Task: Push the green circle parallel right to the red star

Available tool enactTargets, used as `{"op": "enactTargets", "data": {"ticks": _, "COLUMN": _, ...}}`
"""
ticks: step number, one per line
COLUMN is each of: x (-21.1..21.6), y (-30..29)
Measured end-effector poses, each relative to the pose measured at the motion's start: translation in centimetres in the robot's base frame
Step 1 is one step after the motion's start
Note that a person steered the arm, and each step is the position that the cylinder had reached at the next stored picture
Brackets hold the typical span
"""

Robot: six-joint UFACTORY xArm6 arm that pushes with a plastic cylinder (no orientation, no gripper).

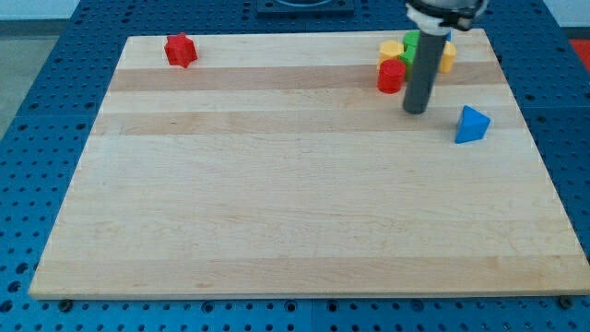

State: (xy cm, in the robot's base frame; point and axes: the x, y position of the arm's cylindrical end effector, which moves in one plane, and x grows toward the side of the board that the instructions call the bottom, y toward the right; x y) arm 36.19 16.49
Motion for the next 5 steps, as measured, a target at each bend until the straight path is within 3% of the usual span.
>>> {"op": "enactTargets", "data": {"ticks": 3, "x": -3.8, "y": 10.7}}
{"op": "enactTargets", "data": {"ticks": 5, "x": -11.2, "y": 11.4}}
